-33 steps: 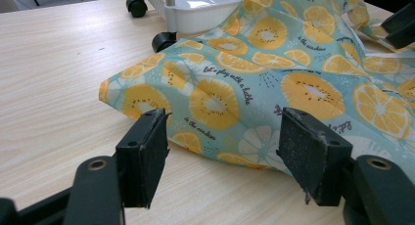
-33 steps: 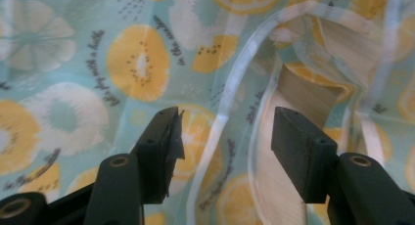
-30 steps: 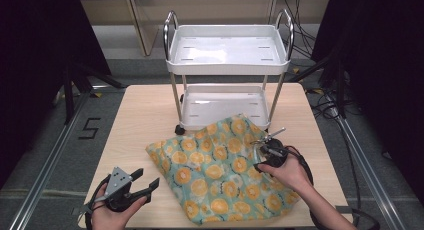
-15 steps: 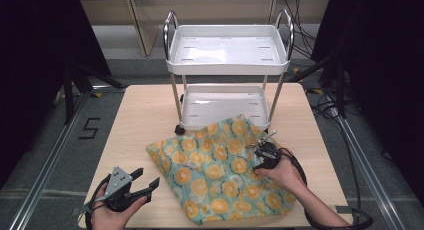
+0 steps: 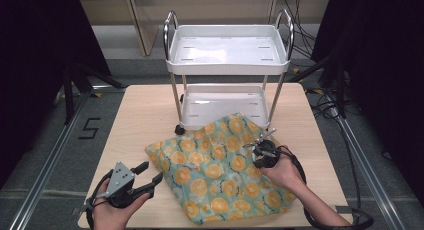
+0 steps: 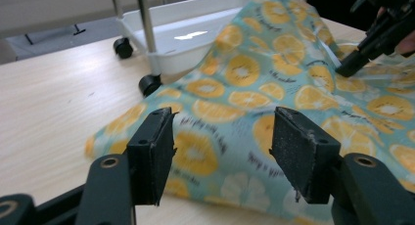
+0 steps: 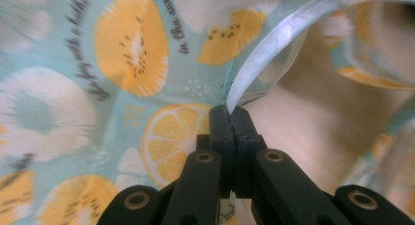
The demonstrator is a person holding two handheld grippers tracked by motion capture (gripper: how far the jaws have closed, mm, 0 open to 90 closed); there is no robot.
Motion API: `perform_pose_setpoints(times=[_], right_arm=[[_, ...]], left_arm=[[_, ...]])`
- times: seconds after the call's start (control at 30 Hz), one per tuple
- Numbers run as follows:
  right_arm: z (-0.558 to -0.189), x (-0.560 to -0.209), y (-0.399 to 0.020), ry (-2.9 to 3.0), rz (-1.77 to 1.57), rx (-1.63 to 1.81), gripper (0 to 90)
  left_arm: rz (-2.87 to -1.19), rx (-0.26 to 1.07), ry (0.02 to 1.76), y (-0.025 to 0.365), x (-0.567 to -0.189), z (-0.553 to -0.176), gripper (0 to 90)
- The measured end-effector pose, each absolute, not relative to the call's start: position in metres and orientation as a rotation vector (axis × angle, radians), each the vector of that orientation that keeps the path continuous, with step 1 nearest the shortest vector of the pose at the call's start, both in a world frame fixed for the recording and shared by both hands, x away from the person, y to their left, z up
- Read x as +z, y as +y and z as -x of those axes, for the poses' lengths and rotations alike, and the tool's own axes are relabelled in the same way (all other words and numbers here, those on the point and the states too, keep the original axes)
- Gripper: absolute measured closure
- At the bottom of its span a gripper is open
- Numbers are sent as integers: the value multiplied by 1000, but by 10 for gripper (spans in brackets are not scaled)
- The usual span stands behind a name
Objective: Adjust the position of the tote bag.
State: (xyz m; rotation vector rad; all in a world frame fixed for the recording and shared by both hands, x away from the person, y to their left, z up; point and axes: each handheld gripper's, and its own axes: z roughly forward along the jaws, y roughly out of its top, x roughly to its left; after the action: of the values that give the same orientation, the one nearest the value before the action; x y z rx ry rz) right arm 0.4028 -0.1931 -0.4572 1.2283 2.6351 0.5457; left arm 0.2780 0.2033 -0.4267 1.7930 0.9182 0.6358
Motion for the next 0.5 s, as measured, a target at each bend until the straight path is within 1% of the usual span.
perform_pose_setpoints(times=[0.17, 0.2, 0.27, 0.3, 0.4, 0.5], right_arm=[[-391, -425, -187, 2583, -1169, 703, 900], [-390, -418, -188, 2580, -1100, 701, 900], [-388, -413, -186, 2560, -1065, 732, 900], [-382, -399, -179, 2551, -1031, 820, 900], [-374, -385, -170, 2538, -971, 883, 900], [-365, -374, -158, 2498, -888, 969, 900]], left_arm=[[-1826, 626, 852, 183, -413, -287, 398], [-1842, 634, 825, 178, -410, -290, 396], [-1861, 639, 796, 173, -404, -294, 395], [-1879, 636, 774, 163, -396, -299, 389], [-1896, 636, 740, 151, -385, -307, 386], [-1947, 616, 696, 138, -375, -316, 353]])
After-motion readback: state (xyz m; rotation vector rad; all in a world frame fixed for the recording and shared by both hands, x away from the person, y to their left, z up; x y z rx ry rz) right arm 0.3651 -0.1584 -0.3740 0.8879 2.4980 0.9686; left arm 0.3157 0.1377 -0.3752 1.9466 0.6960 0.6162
